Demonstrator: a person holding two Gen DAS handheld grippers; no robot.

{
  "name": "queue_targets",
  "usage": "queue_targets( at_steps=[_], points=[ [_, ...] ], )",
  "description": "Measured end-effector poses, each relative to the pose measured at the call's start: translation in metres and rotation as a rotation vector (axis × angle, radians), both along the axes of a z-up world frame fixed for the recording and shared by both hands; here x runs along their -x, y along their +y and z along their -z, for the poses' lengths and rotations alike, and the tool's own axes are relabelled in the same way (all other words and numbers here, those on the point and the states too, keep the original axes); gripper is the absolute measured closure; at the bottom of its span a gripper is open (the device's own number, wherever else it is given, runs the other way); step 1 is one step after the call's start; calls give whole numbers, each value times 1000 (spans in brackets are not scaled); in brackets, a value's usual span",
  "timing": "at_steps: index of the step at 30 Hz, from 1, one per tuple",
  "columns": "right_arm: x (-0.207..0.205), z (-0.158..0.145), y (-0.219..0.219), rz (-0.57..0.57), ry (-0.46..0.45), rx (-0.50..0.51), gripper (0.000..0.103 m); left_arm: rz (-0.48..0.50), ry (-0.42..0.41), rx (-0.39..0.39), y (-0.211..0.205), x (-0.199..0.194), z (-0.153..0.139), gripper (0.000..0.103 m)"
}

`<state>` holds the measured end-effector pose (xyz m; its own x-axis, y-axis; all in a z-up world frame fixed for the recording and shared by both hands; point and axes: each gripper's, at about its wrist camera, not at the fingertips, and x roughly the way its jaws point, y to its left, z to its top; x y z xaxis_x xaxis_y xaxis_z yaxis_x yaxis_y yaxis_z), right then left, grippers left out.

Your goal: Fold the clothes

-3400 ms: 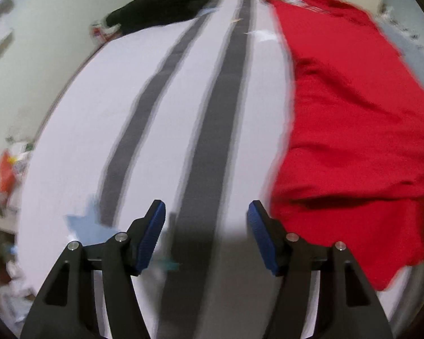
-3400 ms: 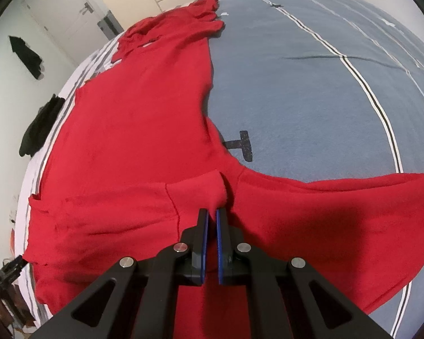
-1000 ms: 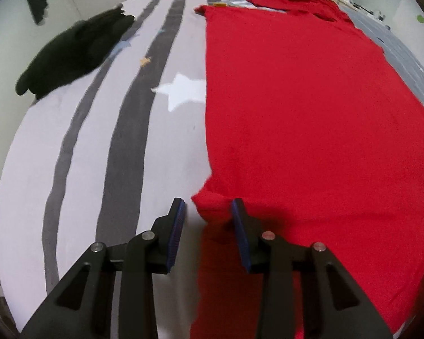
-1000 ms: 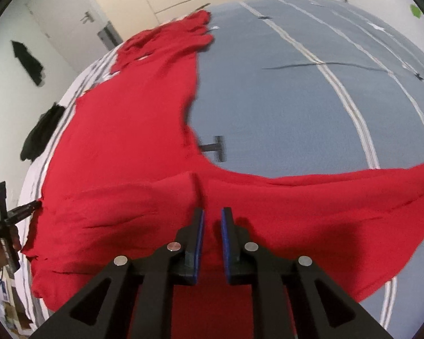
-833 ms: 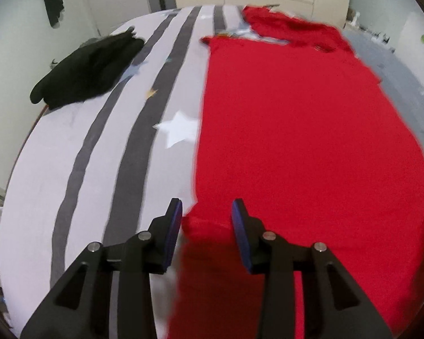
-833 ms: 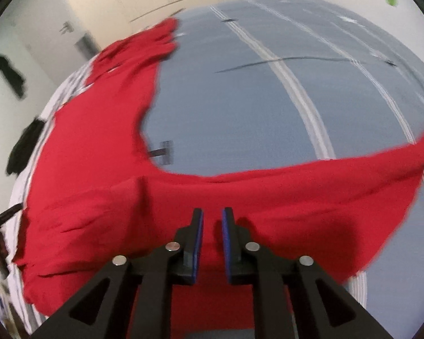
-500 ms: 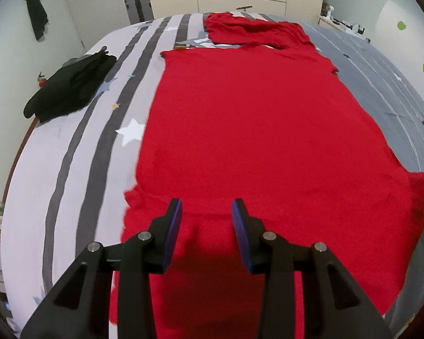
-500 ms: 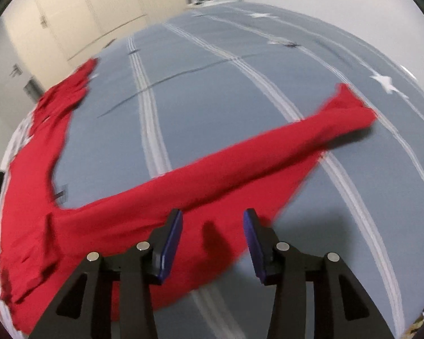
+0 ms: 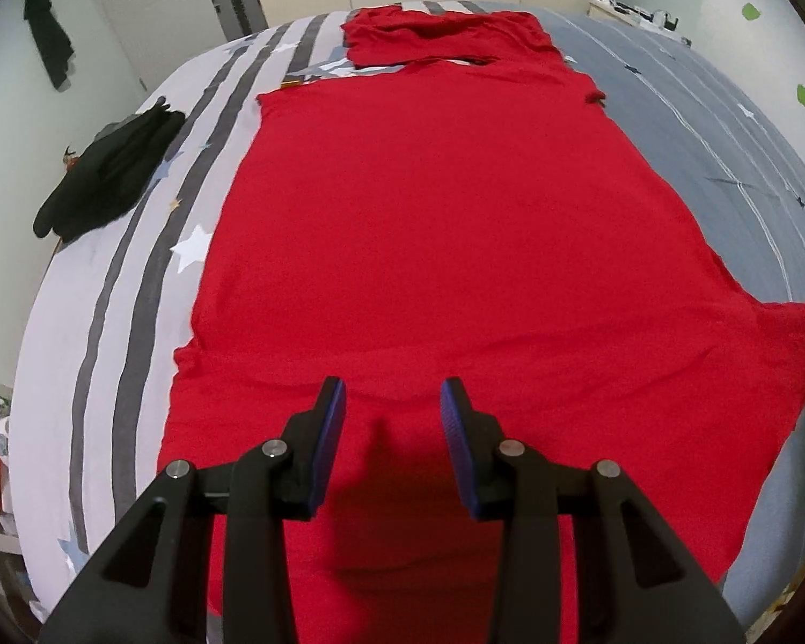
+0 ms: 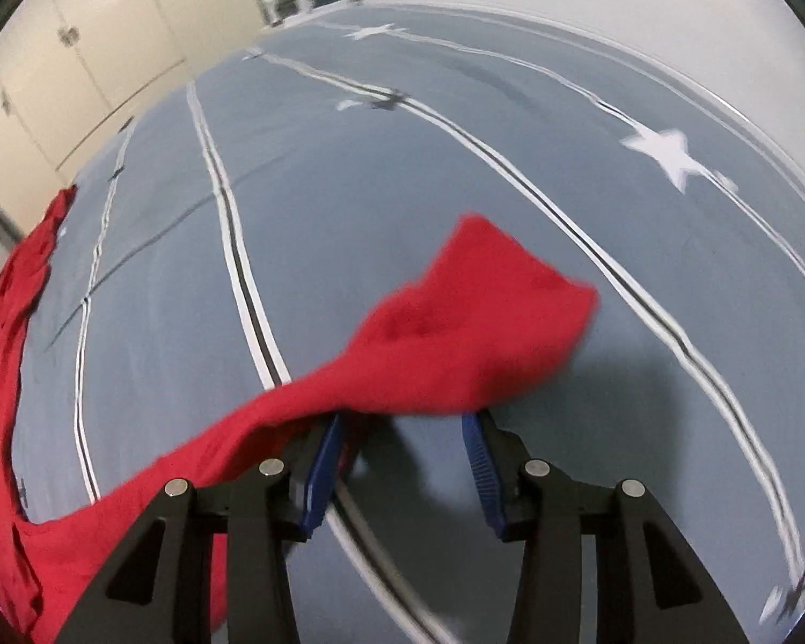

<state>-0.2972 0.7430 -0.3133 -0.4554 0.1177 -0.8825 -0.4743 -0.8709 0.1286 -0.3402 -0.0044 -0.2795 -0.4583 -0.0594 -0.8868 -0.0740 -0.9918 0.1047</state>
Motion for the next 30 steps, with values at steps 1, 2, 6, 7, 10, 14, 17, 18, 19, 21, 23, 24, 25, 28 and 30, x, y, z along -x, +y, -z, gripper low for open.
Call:
queue_targets(
  at_steps=[1, 2, 6, 7, 10, 14, 17, 18, 19, 21, 23, 24, 25, 28, 30],
  points=[
    [10, 1, 1, -17, -5, 0, 62, 6, -2, 2, 4, 0, 0, 69],
    [19, 1, 2, -30, -7, -3, 62, 12, -4, 3, 7, -1, 0, 69],
    [45, -2, 4, -58, -19, -12, 62, 33, -12, 17, 16, 0, 0, 69],
    [45, -4, 5, -63, -14, -11, 62, 34, -13, 16, 16, 0, 0, 69],
    [31, -3, 16, -44, 23, 42, 62, 26, -7, 17, 13, 1, -3, 69],
    [8, -4, 40, 32, 109, 171, 62, 8, -4, 20, 7, 2, -5, 69],
    [1, -9, 48, 74, 149, 209, 62, -5, -7, 25, 3, 0, -5, 69],
    [0, -11, 50, 84, 158, 219, 62, -7, -9, 27, 2, -1, -5, 69],
    [0, -13, 53, 97, 166, 224, 62, -9, -11, 28, 2, -2, -4, 69],
    [3, -15, 56, 129, 168, 235, 62, -12, -14, 30, 1, -4, -4, 69],
    [9, -10, 62, 149, 128, 246, 56, -13, -16, 29, 1, -6, -4, 69],
    [12, -9, 61, 144, 112, 242, 56, -12, -16, 31, 0, -7, -4, 69],
    [16, -8, 58, 138, 100, 234, 56, -12, -15, 32, 0, -8, -4, 69],
    [27, -8, 50, 118, 64, 212, 87, -12, -9, 30, -4, -13, -5, 69],
    [30, -19, 40, 92, 95, 195, 91, -24, -4, 23, -12, -16, -5, 69]
  ],
)
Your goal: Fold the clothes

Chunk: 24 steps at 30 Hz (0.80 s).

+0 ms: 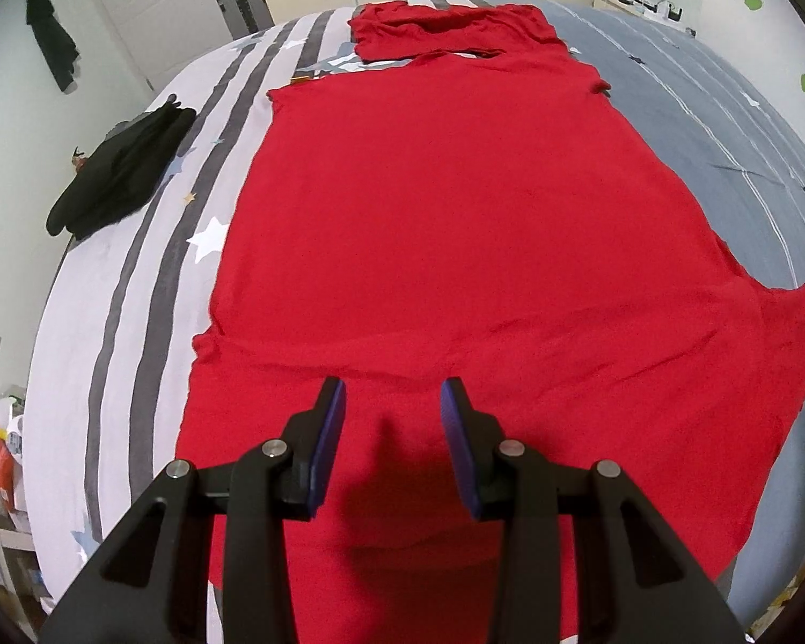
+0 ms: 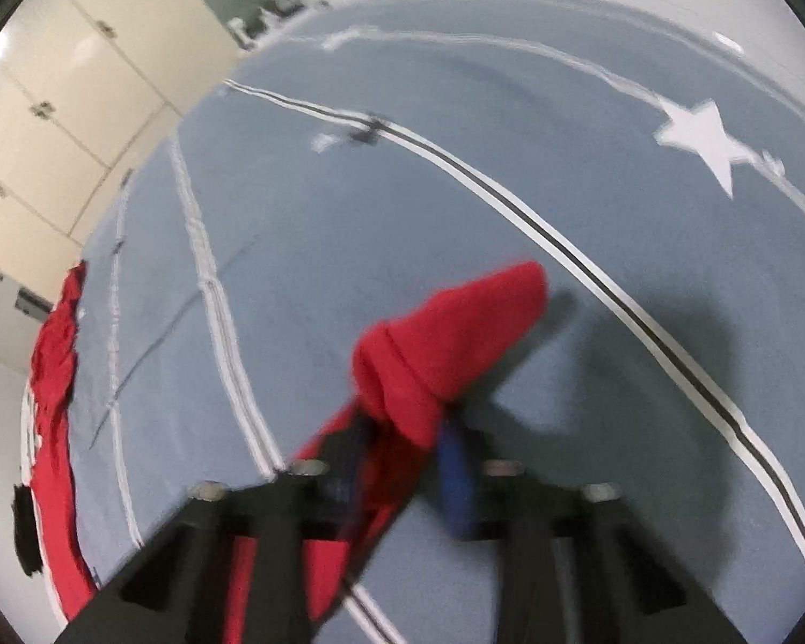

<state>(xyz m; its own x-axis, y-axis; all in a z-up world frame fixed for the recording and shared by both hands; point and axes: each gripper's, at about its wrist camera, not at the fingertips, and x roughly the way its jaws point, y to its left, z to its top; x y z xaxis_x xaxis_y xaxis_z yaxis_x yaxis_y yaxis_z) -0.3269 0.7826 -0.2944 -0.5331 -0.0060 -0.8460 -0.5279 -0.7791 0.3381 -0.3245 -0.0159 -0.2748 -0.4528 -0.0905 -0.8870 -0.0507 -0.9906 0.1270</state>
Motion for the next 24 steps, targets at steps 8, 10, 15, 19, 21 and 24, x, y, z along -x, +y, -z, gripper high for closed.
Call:
queue_targets(
  at_steps=[8, 10, 15, 19, 21, 24],
  points=[
    [8, -92, -109, -269, 180, -125, 92, -61, 18, -70, -36, -23, 2, 69],
    [6, -118, -161, -359, 247, -142, 92, -66, 28, -92, -45, -33, -2, 69],
    [-24, -149, -325, -590, 346, -78, 92, -89, 68, -180, -75, -49, -21, 69],
    [-44, -151, -472, -779, 386, -20, 92, -105, 107, -236, -110, -62, -40, 69],
    [-50, -141, -528, -832, 388, 30, 92, -110, 114, -263, -129, -70, -45, 69],
    [-59, -119, -611, -890, 368, 117, 92, -104, 112, -304, -154, -77, -46, 69]
  ],
)
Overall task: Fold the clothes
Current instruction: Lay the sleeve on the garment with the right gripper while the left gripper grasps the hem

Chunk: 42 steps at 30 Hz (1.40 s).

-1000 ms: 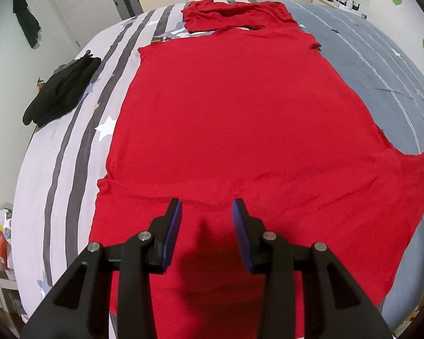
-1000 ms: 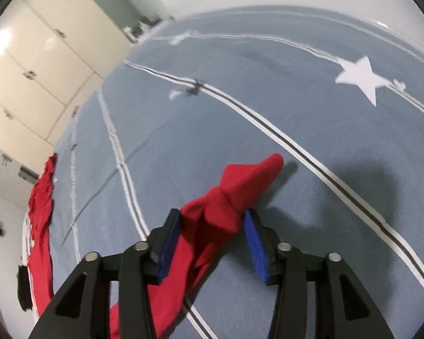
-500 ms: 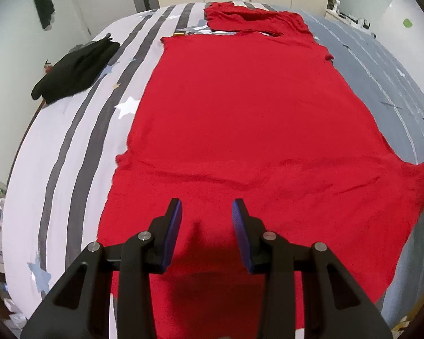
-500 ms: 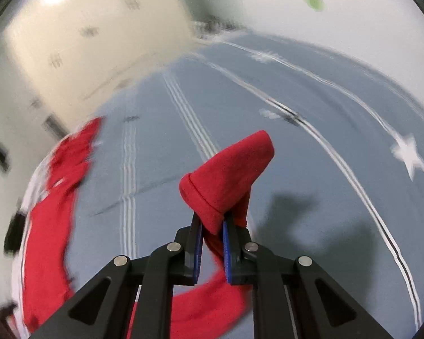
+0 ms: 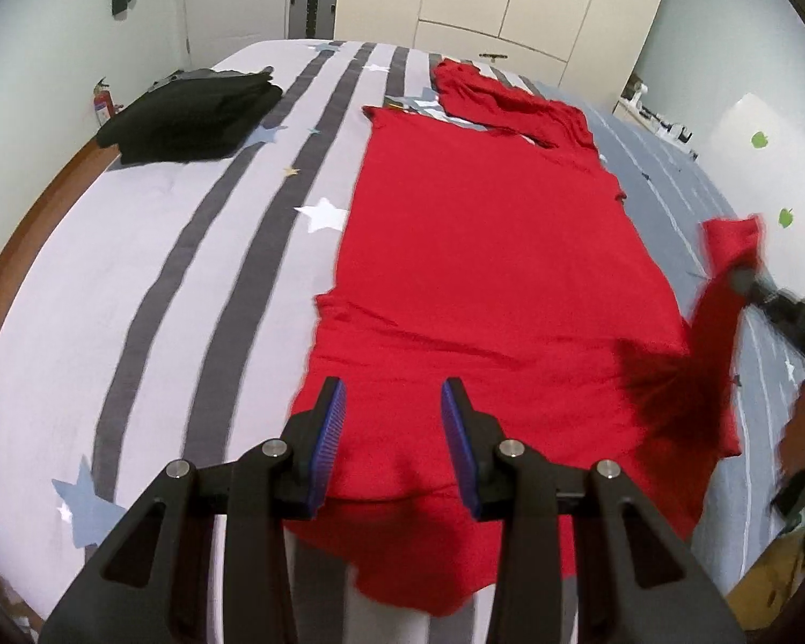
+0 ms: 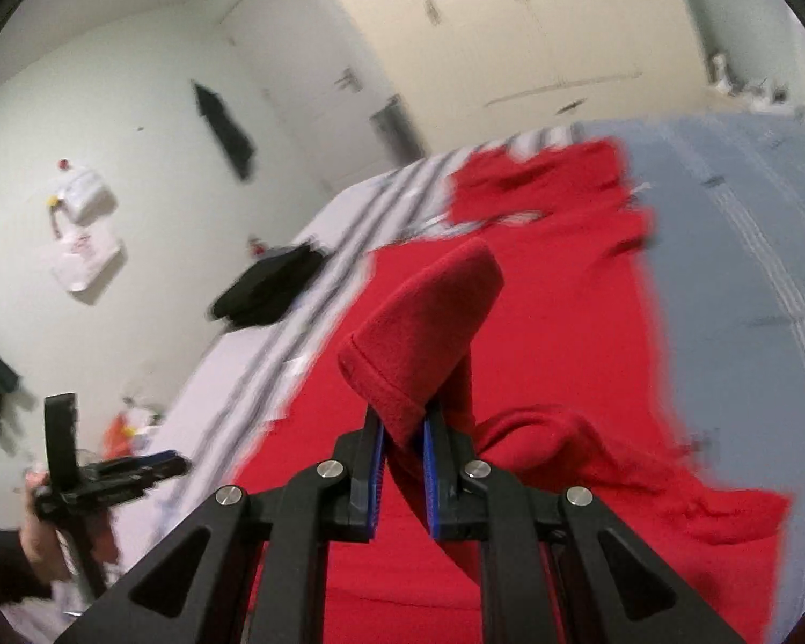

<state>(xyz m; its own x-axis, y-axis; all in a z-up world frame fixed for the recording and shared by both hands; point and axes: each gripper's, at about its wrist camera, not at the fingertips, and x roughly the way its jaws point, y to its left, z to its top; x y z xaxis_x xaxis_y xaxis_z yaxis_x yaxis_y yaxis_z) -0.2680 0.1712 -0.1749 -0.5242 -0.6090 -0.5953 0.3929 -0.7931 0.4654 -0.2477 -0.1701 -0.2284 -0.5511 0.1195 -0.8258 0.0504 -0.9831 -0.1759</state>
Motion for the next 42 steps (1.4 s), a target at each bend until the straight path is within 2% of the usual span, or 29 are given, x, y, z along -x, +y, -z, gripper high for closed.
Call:
queue_targets(
  at_steps=[2, 4, 5, 8, 10, 11, 13, 17, 20, 24, 27, 30, 32, 35, 37, 38, 39, 42],
  points=[
    [-7, 28, -45, -50, -34, -39, 89, 13, -10, -32, -12, -1, 4, 67],
    [-10, 57, -73, -92, -95, -92, 82, 25, -25, -53, -18, 1, 11, 61],
    [-12, 71, -86, -113, -127, -119, 82, 31, -33, -60, -19, 2, 16, 60],
    [-34, 76, -80, -142, -138, -133, 78, 59, -46, -82, -16, 6, 28, 60],
    [-50, 77, -73, -160, -142, -140, 58, 82, -58, -111, -8, 10, 35, 59],
    [-57, 77, -70, -169, -144, -143, 56, 96, -65, -128, -3, 13, 39, 59],
    [-66, 76, -54, -161, -162, -158, 45, 128, -74, -158, 10, 17, 44, 59],
    [-69, 66, -11, -78, -163, -187, 45, 204, -104, -153, 48, 25, 55, 55],
    [-70, 65, 32, 31, -156, -231, 45, 208, -161, -128, 67, 31, 73, 54],
    [-68, 70, 94, 170, -167, -314, 45, 163, -198, -57, 75, 39, 91, 54],
    [-68, 75, 134, 247, -178, -367, 45, 75, -203, -23, 67, 45, 95, 54],
    [-67, 80, 170, 318, -202, -375, 45, 32, -223, -67, 58, 48, 98, 54],
    [-66, 86, 193, 368, -224, -378, 45, 59, -266, -115, 62, 48, 104, 54],
    [-67, 92, 214, 408, -253, -356, 45, 122, -281, -110, 75, 45, 104, 54],
    [-66, 97, 223, 426, -266, -343, 45, 135, -273, -116, 77, 44, 103, 72],
    [-65, 99, 224, 432, -272, -339, 45, 136, -269, -125, 77, 45, 102, 90],
    [-64, 101, 226, 437, -279, -336, 45, 133, -265, -133, 77, 45, 101, 94],
    [-61, 103, 225, 437, -286, -321, 45, 103, -200, -150, 68, 43, 80, 95]
  ],
)
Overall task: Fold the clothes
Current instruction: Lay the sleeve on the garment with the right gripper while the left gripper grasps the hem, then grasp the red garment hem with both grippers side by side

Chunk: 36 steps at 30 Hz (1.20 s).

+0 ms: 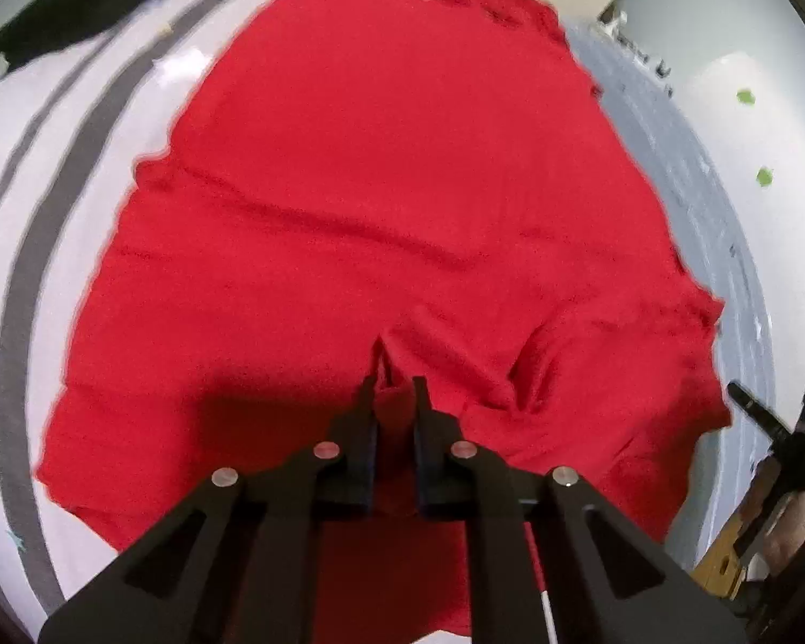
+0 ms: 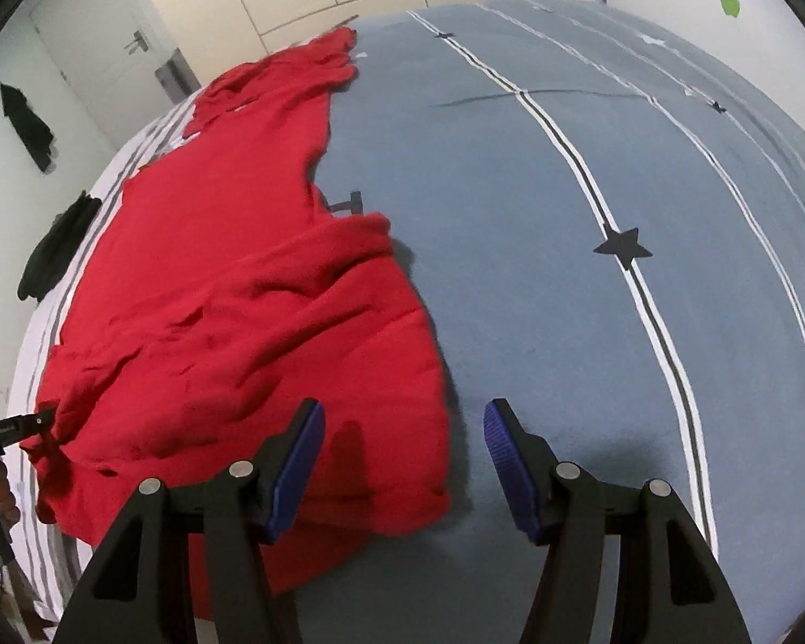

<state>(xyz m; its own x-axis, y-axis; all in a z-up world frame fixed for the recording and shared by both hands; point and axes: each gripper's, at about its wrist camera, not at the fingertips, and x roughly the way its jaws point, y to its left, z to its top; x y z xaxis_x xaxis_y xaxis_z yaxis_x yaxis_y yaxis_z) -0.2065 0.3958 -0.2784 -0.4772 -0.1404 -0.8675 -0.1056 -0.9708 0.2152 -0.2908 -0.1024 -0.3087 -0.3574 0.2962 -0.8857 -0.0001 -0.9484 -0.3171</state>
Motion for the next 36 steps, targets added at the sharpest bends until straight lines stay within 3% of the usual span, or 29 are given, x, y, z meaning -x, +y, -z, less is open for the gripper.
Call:
queue_targets(
  at_steps=[4, 8, 11, 14, 16, 22, 25, 27, 32, 36],
  points=[
    [3, 3, -3, -6, -6, 15, 45, -75, 125, -39, -26, -10, -49, 96],
    [3, 7, -11, -18, -20, 22, 45, -187, 208, -38, -65, -24, -77, 96],
    [1, 10, -18, -21, -31, 30, 45, -222, 121, -14, -80, -34, -45, 96],
    [-3, 13, -26, -26, -42, 31, 45, -202, -25, 14, -87, -40, 1, 96],
    [-5, 15, -31, -33, -50, 24, 45, -184, -30, 40, -87, -44, 8, 95],
    [-11, 15, -35, -44, -52, 1, 45, -181, 23, 79, -96, -42, 0, 80],
    [-11, 13, -33, -27, -44, 6, 45, -130, 15, 35, -96, -33, 1, 65],
    [-9, 10, -33, -22, -30, 0, 45, -77, 8, 60, -87, -25, 5, 55],
    [2, 7, -36, -26, -12, -1, 45, 37, -3, 178, -52, -6, 17, 56],
    [11, 8, -42, -31, -3, 5, 45, 43, 9, 179, -54, -1, 16, 89]
  ],
)
